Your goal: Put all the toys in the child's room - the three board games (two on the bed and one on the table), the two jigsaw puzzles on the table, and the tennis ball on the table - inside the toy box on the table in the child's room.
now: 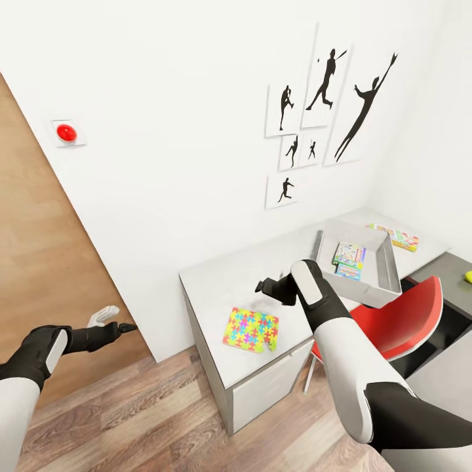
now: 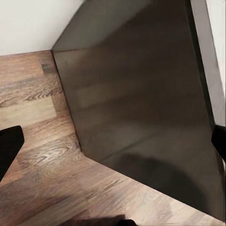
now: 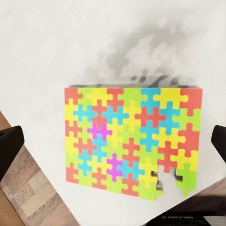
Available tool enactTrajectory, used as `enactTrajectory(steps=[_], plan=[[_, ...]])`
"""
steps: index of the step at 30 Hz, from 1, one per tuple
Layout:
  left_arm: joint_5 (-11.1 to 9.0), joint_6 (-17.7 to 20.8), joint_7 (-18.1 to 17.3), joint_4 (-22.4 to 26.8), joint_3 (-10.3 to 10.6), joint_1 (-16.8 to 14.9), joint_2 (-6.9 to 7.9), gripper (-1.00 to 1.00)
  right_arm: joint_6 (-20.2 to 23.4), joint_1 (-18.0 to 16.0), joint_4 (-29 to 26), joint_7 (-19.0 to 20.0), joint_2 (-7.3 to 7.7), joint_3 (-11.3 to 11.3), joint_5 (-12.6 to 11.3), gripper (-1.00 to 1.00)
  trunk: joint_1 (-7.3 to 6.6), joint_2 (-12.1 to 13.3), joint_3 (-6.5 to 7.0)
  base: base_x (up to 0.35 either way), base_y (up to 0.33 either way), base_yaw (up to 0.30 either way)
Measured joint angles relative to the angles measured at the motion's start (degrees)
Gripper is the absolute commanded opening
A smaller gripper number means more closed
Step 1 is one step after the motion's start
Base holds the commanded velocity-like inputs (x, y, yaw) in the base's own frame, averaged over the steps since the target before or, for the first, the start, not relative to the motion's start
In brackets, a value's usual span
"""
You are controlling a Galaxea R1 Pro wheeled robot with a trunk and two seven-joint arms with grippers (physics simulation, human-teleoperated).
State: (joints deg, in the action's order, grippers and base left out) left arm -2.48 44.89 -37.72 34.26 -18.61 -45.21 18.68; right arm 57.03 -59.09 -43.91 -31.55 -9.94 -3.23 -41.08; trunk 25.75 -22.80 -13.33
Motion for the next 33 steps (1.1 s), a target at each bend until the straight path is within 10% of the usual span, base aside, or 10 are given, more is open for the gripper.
enactTrajectory(steps=[33], plan=[[0.1, 0.2, -2.6, -0.1, -0.1, 0.0, 1.27, 1.0, -4.2, 0.0, -0.2, -0.1, 0.0, -0.3, 0.0, 1.0, 0.0, 0.0, -2.6, 0.042, 0.034, 0.0]])
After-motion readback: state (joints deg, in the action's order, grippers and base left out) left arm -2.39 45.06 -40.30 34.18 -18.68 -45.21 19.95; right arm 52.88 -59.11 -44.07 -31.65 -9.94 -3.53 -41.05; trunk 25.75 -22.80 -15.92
